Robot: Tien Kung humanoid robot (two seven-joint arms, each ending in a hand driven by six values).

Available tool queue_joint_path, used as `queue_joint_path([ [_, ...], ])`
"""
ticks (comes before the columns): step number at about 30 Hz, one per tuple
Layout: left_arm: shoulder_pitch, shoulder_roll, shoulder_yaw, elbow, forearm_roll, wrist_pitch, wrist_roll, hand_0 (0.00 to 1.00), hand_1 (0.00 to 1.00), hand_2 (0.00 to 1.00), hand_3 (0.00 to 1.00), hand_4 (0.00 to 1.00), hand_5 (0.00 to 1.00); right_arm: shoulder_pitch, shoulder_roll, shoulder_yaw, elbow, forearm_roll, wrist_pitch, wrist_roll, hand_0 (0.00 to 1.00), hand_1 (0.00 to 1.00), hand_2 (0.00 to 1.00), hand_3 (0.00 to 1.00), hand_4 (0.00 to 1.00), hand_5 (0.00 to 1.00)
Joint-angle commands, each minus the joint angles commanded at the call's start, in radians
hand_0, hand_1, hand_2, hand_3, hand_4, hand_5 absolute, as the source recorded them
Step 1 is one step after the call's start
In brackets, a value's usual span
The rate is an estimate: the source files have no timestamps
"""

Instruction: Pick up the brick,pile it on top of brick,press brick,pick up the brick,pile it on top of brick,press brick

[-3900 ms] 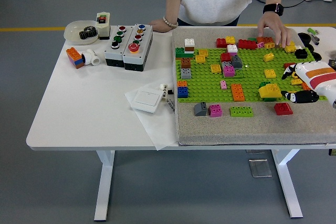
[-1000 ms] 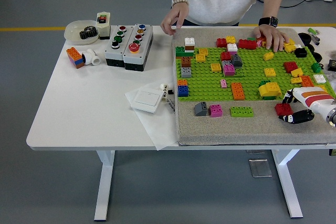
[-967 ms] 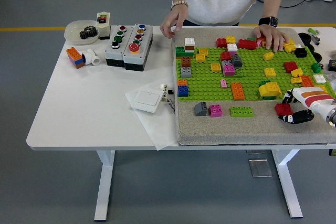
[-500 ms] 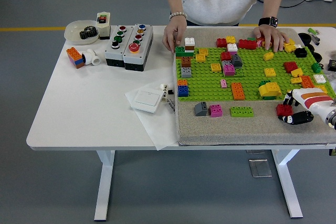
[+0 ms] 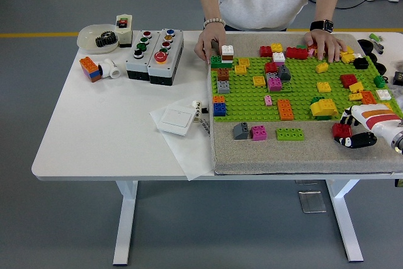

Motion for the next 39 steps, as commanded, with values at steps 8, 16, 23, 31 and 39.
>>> queue_joint_path([
  [8,-0.003,0.001,0.003,0.0,-0.004,0.0,-0.002,0.79,0.798,0.816,0.643,0.66,0.654,-0.005,-0.017,0.03,0.072,-0.021,-0.003,-0.006,0.566,0.503,0.531,0.507,0.759,0.382],
  [16,-0.003,0.001,0.005,0.001,-0.009,0.001,-0.004,0.79,0.798,0.815,0.642,0.66,0.654,0.001,-0.026,0.055,0.151,-0.048,-0.009,-0.014,0.567,0.503,0.531,0.507,0.755,0.377],
  [23,-0.004,0.001,0.004,0.001,-0.008,0.001,-0.003,0.79,0.797,0.815,0.642,0.66,0.654,0.041,-0.026,0.028,0.144,-0.048,-0.018,-0.007,0.567,0.502,0.531,0.507,0.752,0.374],
  [31,-0.007,0.001,0.007,0.0,-0.014,0.003,-0.004,0.79,0.796,0.815,0.642,0.66,0.654,0.1,-0.03,-0.032,0.08,-0.029,-0.024,0.025,0.571,0.504,0.531,0.508,0.749,0.369],
  [39,-0.009,0.001,0.008,0.0,-0.015,0.003,-0.004,0.791,0.798,0.815,0.643,0.661,0.654,0.147,-0.038,-0.092,0.015,-0.025,-0.02,0.057,0.577,0.507,0.533,0.507,0.746,0.361],
])
